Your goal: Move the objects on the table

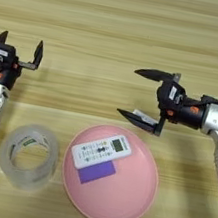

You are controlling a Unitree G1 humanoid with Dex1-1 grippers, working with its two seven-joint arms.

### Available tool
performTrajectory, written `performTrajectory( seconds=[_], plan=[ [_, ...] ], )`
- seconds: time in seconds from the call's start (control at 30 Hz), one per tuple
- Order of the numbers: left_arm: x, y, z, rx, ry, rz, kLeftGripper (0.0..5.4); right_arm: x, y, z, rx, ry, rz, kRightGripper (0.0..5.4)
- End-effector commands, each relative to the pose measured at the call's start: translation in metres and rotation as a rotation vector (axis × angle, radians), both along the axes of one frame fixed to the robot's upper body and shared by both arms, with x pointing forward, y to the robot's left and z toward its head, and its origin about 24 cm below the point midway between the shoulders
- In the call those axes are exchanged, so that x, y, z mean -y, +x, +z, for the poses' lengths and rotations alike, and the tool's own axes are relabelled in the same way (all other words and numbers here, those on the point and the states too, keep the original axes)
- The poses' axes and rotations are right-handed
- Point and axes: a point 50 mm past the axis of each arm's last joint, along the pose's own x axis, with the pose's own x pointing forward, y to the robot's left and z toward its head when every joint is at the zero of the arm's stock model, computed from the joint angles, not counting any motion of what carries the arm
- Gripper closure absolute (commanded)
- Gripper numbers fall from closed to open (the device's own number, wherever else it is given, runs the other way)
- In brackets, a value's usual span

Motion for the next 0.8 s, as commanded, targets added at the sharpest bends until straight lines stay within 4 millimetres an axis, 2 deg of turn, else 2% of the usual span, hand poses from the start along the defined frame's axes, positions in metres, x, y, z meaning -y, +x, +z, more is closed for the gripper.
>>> performTrajectory(
  seconds=[0.03,0.27,0.5,0.6,0.8],
  plan=[
    [0.003,0.003,0.004,0.013,0.018,-0.012,0.0,-0.021,-0.008,0.001,-0.03,0.035,0.092,0.03],
    [0.005,0.001,0.004,0.023,0.022,-0.014,0.0,-0.051,-0.011,-0.013,-0.133,0.055,0.147,0.03],
    [0.007,0.001,0.004,0.029,0.029,-0.015,0.0,-0.086,-0.02,-0.01,-0.242,0.081,0.143,0.03],
    [0.008,0.001,0.005,0.031,0.031,-0.015,0.0,-0.098,-0.017,-0.007,-0.282,0.091,0.101,0.03],
    [0.008,0.001,0.005,0.033,0.03,-0.013,0.0,-0.12,-0.021,-0.012,-0.35,0.022,0.085,0.03]
  ],
)
